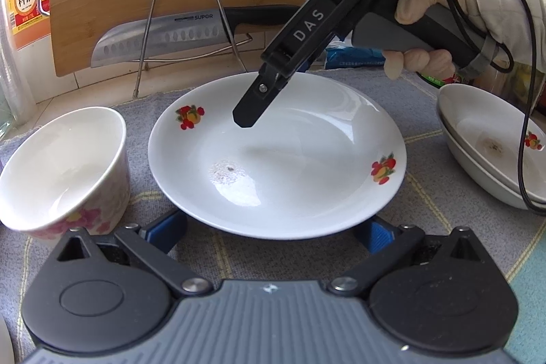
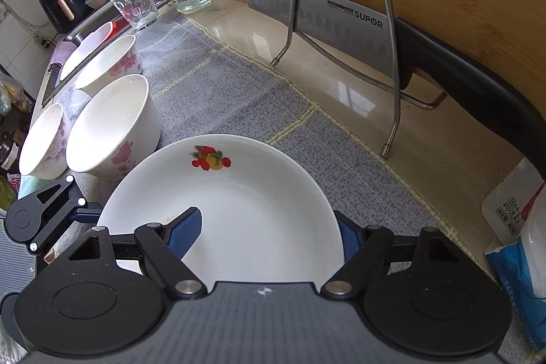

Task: Organize plates and bowls
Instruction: 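Lift the fruit-print plate with the right tool and carry it toward the stack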

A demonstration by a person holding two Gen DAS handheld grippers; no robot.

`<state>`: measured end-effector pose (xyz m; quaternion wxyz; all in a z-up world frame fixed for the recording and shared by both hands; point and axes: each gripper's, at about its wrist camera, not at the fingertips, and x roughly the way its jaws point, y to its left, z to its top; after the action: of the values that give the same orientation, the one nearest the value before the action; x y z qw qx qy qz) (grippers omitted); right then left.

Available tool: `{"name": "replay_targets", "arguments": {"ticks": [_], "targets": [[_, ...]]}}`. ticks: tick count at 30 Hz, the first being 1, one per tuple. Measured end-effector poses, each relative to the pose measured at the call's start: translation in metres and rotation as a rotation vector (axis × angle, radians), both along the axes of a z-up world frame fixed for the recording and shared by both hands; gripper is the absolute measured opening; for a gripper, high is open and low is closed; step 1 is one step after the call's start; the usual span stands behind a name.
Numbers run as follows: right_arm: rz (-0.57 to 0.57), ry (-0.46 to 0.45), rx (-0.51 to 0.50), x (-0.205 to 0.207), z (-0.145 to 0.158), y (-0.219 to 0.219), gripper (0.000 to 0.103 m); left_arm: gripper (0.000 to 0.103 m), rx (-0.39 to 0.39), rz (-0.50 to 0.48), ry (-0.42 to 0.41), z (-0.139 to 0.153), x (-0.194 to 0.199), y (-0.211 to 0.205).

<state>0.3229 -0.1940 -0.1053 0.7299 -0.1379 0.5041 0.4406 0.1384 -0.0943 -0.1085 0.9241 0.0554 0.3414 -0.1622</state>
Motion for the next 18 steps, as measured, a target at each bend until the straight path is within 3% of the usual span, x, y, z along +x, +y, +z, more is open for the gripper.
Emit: {"name": "replay_targets", "arguments": {"ticks": [18], "targets": [[0.019, 0.008, -0.019, -0.0061, 0.0007, 0.0016, 0.086, 0.102, 0.009, -0.022, -0.012, 0.001, -0.0028, -0.0015]]}}
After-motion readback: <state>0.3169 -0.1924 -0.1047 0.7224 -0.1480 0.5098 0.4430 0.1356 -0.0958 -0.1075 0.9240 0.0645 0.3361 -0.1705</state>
